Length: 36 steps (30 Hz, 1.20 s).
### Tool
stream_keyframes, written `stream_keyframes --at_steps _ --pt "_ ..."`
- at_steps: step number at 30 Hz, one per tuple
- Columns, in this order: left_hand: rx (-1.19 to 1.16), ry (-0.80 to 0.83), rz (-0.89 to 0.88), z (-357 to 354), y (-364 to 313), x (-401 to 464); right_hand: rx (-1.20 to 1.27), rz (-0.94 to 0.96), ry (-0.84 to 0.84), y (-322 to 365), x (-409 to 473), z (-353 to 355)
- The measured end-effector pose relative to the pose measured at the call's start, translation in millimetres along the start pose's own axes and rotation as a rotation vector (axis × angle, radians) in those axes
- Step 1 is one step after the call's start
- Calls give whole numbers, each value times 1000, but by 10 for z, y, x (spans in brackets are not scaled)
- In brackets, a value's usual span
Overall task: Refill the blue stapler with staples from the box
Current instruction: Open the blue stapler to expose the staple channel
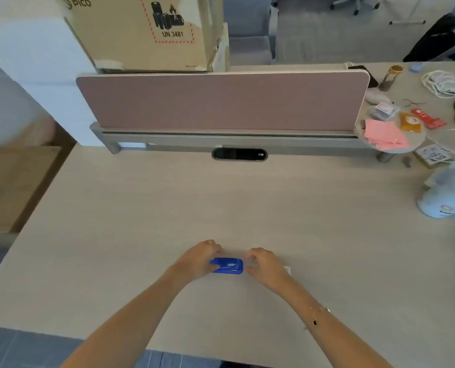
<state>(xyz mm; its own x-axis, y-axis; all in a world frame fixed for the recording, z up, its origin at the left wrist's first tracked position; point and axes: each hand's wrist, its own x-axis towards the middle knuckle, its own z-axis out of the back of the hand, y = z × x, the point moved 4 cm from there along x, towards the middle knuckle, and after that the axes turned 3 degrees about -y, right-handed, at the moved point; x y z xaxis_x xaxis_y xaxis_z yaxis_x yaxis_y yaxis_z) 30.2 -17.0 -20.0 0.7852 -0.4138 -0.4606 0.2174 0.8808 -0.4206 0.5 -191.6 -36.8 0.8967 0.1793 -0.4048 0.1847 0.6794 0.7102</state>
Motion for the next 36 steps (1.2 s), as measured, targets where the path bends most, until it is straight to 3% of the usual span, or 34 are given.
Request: stream_keyframes --at_steps 7,15,36 --pt "97 -13 2 -125 -92 106 -121 -58 -42 -160 167 -212" --pt "217 5 -34 -177 -161 208 -93 -50 -221 -212 183 -340" --pt "65 -69 -62 -209 -74 184 171 46 -248 -322 236 -420"
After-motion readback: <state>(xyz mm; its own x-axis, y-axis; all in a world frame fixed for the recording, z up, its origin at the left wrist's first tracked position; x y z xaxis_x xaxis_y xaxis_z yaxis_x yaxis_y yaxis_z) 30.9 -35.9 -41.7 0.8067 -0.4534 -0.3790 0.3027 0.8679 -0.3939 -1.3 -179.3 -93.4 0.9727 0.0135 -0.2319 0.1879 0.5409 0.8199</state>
